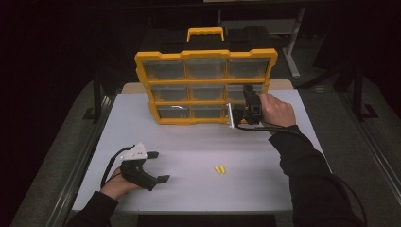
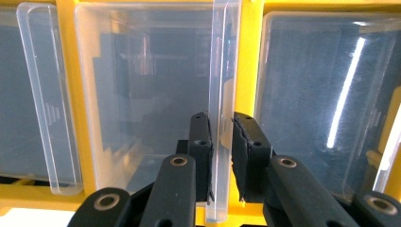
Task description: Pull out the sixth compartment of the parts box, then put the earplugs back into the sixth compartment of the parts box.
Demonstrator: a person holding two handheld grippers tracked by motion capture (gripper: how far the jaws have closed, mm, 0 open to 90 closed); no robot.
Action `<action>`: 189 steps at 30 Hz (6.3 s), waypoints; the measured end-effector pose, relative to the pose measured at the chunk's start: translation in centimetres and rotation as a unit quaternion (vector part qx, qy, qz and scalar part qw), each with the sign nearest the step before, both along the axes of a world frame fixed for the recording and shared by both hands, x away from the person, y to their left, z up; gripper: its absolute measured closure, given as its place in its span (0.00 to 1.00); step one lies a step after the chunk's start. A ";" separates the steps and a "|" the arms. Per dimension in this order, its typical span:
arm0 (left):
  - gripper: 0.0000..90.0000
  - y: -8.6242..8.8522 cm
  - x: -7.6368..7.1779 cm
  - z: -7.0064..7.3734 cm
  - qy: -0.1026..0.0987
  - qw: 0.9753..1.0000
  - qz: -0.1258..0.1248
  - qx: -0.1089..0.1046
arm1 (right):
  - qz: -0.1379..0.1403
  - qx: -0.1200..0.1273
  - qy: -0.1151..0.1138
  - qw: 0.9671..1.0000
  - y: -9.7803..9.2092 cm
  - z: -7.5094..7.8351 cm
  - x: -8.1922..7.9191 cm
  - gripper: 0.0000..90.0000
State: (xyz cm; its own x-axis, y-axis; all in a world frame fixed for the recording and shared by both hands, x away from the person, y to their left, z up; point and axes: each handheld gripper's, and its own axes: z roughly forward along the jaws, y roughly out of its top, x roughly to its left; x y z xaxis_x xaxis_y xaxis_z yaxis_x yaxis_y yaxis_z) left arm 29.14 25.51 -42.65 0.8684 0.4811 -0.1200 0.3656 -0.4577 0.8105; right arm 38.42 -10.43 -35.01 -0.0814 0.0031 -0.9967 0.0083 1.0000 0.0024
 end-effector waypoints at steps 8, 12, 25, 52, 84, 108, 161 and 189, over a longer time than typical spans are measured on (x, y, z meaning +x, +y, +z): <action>0.00 0.0 0.0 0.0 0.002 1.000 0.001 -0.001 | 0.002 0.003 -0.004 1.000 0.0 -0.2 -0.8 0.85; 0.00 0.0 0.0 0.0 0.002 1.000 0.001 0.000 | 0.003 0.002 -0.003 1.000 0.0 -0.1 -1.0 0.85; 0.00 -0.1 -0.1 -0.1 0.003 1.000 0.001 -0.002 | 0.002 0.010 -0.008 1.000 -0.1 -0.3 -2.1 0.85; 0.00 0.1 -0.1 0.0 0.000 1.000 0.003 0.002 | 0.008 -0.002 -0.020 1.000 0.0 -0.8 -4.3 0.86; 0.00 0.1 -0.2 0.0 -0.001 1.000 0.004 0.000 | 0.027 -0.007 -0.015 0.999 -0.7 -0.8 -7.6 0.85; 0.00 0.9 0.0 -0.1 0.002 1.000 0.006 -0.010 | 0.039 0.005 -0.052 0.998 -0.8 -1.1 -8.8 0.58; 0.00 0.5 -0.4 0.2 -0.012 1.000 0.007 -0.004 | 0.061 0.008 0.019 0.998 -1.9 -9.2 -12.4 0.11; 0.00 0.7 -0.3 0.2 -0.022 1.000 0.010 -0.008 | 0.050 0.066 0.069 0.994 -1.6 -9.3 -12.3 0.09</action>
